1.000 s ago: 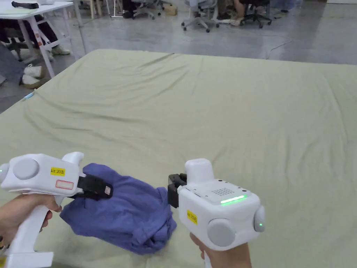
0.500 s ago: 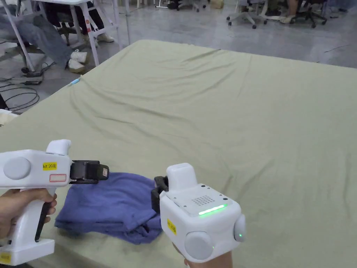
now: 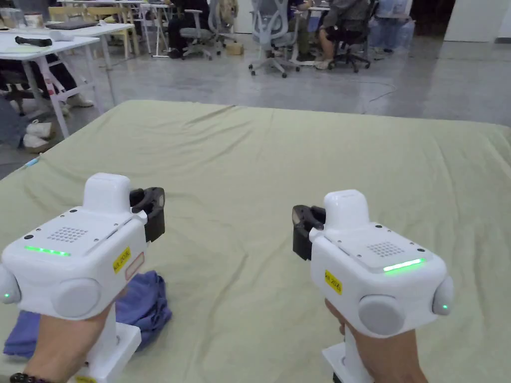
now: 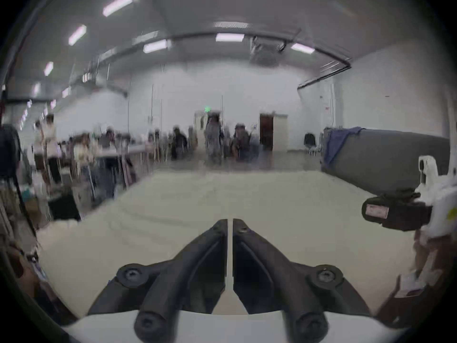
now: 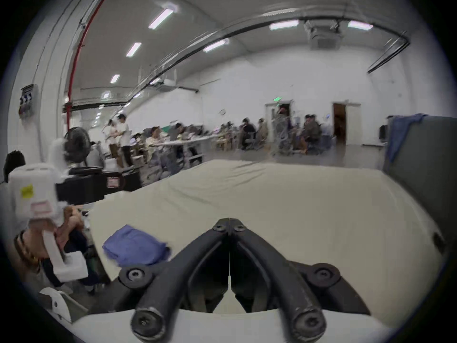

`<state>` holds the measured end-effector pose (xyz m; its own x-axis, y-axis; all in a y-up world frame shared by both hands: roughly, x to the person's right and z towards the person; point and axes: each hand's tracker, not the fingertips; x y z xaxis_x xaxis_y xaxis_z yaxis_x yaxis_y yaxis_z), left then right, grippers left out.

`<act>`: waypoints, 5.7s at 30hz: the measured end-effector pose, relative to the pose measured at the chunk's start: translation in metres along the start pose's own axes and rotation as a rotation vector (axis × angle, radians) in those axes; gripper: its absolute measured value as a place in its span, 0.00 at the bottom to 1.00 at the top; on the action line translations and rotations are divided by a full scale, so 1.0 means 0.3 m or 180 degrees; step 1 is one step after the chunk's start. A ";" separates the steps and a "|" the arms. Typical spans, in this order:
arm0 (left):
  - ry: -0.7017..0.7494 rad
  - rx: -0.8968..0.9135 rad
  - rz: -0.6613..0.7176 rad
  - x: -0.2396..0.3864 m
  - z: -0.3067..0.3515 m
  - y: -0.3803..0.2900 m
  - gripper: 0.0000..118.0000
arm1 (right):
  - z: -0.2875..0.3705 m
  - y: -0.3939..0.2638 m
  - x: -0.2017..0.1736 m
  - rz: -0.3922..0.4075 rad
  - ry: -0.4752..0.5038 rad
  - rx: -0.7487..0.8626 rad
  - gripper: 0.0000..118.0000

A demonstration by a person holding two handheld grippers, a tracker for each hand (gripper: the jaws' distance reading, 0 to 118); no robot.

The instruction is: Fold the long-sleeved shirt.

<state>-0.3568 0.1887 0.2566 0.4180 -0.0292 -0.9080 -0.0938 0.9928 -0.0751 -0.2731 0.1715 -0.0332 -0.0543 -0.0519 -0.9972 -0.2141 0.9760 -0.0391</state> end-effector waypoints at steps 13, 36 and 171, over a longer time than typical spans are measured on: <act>0.0122 0.0478 -0.0049 0.460 0.064 -0.056 0.02 | 0.505 -0.107 0.513 0.0136 -0.1487 0.0448 0.00; 0.0131 -0.0009 -0.0018 0.459 0.006 -0.230 0.02 | 0.474 -0.271 0.583 0.0076 -0.1722 0.0337 0.00; -0.0019 0.0154 -0.0301 0.521 -0.001 -0.269 1.00 | 0.436 -0.315 0.590 0.0023 -0.1618 0.0223 1.00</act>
<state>-0.2842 0.1040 0.1206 0.4282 -0.1224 -0.8954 -0.0100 0.9901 -0.1401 -0.1349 0.0976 -0.2145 0.4293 0.0471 -0.9019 -0.1485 0.9887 -0.0191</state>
